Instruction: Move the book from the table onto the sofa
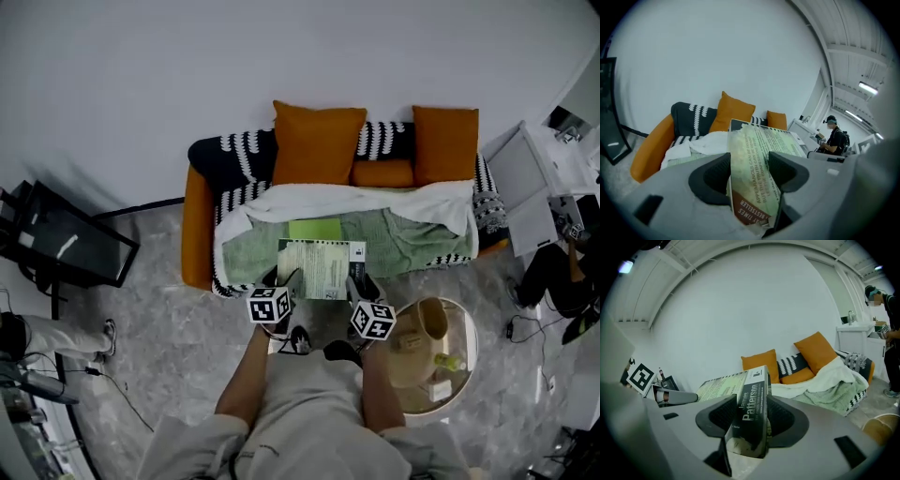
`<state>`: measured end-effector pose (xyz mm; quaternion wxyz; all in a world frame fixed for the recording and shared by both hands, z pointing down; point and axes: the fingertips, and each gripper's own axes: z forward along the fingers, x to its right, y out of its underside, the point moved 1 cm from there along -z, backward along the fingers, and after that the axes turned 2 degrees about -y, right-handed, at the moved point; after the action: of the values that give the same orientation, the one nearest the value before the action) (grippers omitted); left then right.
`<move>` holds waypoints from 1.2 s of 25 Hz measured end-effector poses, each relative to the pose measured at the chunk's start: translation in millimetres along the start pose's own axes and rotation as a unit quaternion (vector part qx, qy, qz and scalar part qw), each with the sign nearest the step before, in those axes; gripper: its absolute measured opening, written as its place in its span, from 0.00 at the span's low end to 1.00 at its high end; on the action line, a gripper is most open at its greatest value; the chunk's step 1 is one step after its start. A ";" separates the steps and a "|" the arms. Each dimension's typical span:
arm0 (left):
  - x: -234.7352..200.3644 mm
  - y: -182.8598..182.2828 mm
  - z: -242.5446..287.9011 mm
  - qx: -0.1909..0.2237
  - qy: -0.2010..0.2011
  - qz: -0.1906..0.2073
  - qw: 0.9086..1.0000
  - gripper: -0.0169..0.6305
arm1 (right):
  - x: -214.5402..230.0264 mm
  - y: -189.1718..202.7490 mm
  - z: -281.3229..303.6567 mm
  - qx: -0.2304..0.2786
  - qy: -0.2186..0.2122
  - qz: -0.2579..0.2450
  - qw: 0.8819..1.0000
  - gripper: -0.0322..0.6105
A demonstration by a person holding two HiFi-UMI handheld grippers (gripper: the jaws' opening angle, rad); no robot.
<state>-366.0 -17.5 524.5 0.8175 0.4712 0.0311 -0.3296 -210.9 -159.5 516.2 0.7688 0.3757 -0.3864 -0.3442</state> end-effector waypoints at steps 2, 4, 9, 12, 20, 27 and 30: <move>-15.1 -7.8 3.5 0.000 -0.011 -0.002 1.000 0.43 | -6.6 -1.3 19.3 -0.004 -0.012 0.002 1.000 0.36; -23.2 -1.0 4.9 -0.009 -0.023 -0.010 1.000 0.43 | -7.9 8.4 27.0 -0.019 -0.018 0.008 1.000 0.36; -35.0 9.1 34.7 -0.028 -0.056 -0.037 0.997 0.43 | 10.7 18.5 64.1 -0.057 -0.028 0.013 0.998 0.36; -44.8 15.5 61.8 -0.042 -0.063 -0.060 0.995 0.43 | 25.9 20.9 92.3 -0.081 -0.036 0.009 0.996 0.36; -61.4 2.7 143.2 -0.073 -0.069 -0.104 0.990 0.43 | 69.9 7.0 168.9 -0.125 -0.045 0.009 0.991 0.36; -81.0 15.1 194.3 -0.098 -0.077 -0.130 0.984 0.43 | 94.4 22.4 216.2 -0.155 -0.054 -0.005 0.986 0.36; -83.7 34.6 215.1 -0.109 -0.080 -0.134 0.982 0.43 | 111.4 39.9 227.5 -0.172 -0.048 -0.003 0.984 0.36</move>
<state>-467.6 -133.3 699.9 0.8120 0.3435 0.0646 -0.4675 -343.6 -302.5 682.6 0.8016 0.2216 -0.3568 -0.4255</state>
